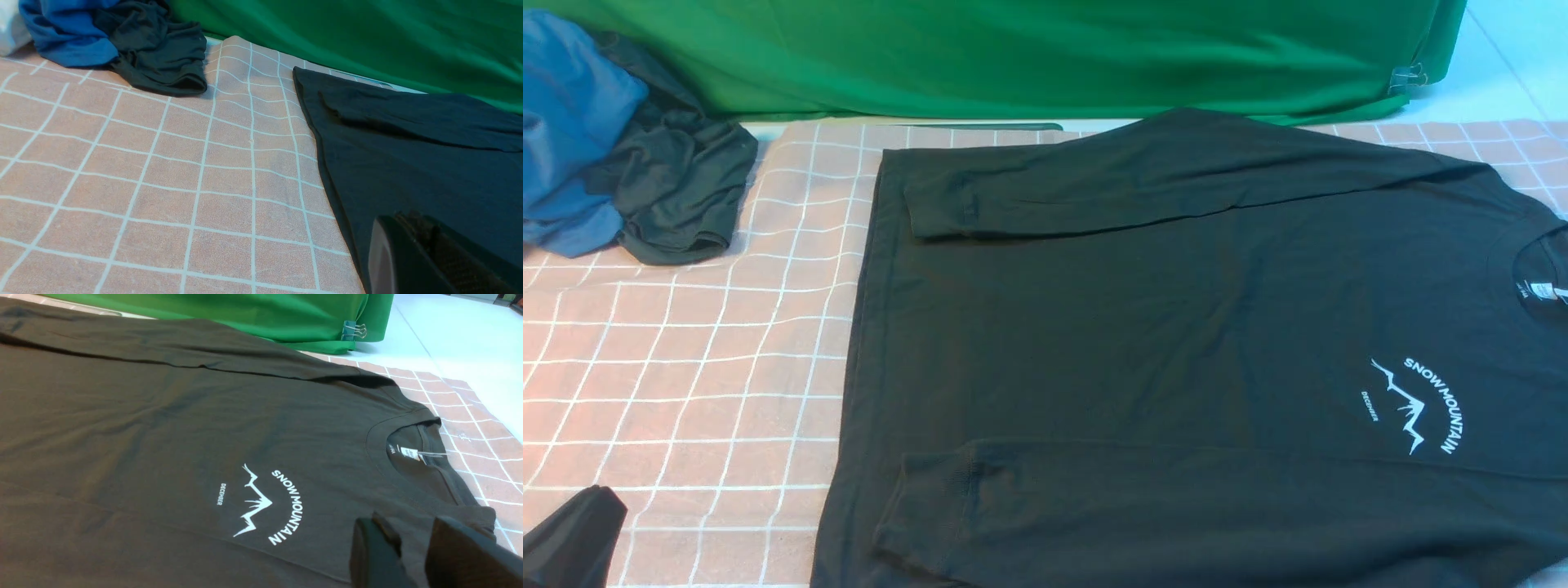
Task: Fold a long-sleeved shirt over a pink coffee tablecloth.
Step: 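Grasp the left edge of the dark T-shirt lying flat on the table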
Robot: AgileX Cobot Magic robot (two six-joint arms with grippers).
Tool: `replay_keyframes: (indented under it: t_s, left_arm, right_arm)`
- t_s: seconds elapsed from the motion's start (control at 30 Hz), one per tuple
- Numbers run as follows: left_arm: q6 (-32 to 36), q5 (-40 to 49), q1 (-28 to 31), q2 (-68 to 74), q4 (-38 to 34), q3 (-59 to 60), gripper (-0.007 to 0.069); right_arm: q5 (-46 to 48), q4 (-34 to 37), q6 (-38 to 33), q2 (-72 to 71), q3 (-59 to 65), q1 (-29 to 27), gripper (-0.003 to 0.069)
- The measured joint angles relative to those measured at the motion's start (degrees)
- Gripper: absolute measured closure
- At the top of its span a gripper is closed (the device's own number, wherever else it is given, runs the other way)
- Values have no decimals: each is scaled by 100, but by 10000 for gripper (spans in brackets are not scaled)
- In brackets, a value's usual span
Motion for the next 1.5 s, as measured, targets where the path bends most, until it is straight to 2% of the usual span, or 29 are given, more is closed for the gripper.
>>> replay_keyframes:
  t_s: [0.87, 0.97, 1.17, 1.27, 1.3, 1.33, 1.37, 1.4, 1.47, 1.5]
  left_arm:
    - [46, -112, 0, 0, 78, 0, 610]
    - [-56, -548, 0, 0, -471, 0, 610]
    - [-584, -2156, 0, 0, -2032, 0, 610]
    - [-749, -3154, 0, 0, -2191, 0, 610]
    - [-769, -3240, 0, 0, -2211, 0, 610]
    - [-1139, -3994, 0, 0, -2230, 0, 610]
    - [-1328, -4229, 0, 0, -2224, 0, 610]
    - [-1819, -4253, 0, -5, -2211, -129, 610]
    - [-2152, -3930, 0, -5, -2082, -380, 610]
    - [-2409, -3248, 0, 59, -1788, -829, 610]
  right_arm:
    - [0, 0, 0, 0, 0, 0, 421]
    - [0, 0, 0, 0, 0, 0, 421]
    - [0, 0, 0, 0, 0, 0, 421]
    - [-22, -10, -59, 0, 0, 0, 421]
    - [-35, -18, -75, 0, 0, 0, 421]
    - [-114, -25, -171, 0, 0, 0, 421]
    - [-162, -31, -185, 0, 0, 0, 421]
    - [-259, -31, -200, 0, 0, 0, 421]
    - [-412, -20, -188, 0, 0, 0, 421]
    - [-635, -20, -53, 0, 0, 0, 421]
